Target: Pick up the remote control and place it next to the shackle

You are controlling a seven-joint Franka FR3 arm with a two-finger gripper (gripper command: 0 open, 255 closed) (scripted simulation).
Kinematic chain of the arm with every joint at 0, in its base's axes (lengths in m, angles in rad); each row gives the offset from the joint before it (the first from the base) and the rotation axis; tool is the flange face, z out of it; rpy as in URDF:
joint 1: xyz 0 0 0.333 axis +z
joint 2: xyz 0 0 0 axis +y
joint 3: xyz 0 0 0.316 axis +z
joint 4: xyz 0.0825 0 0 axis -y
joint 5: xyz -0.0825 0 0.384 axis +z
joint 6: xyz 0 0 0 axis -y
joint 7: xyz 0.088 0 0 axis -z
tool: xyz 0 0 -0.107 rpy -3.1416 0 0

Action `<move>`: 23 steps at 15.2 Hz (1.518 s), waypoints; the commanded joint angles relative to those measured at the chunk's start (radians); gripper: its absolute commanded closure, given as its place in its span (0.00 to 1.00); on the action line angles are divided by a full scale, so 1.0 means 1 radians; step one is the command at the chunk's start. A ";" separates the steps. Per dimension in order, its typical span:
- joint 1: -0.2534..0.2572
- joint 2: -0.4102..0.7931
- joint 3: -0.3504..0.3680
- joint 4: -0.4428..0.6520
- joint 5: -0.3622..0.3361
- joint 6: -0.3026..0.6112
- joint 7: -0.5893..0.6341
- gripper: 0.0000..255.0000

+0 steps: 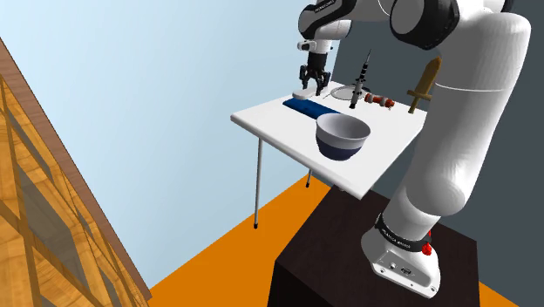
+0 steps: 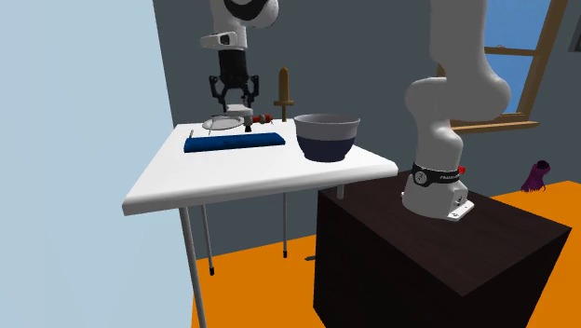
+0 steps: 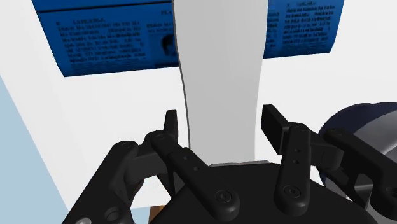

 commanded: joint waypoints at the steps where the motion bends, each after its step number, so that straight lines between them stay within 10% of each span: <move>1: -0.024 -0.015 -0.018 -0.019 -0.006 0.005 -0.044 1.00; 23: -0.410 0.161 -0.167 0.159 0.124 -0.060 -0.588 1.00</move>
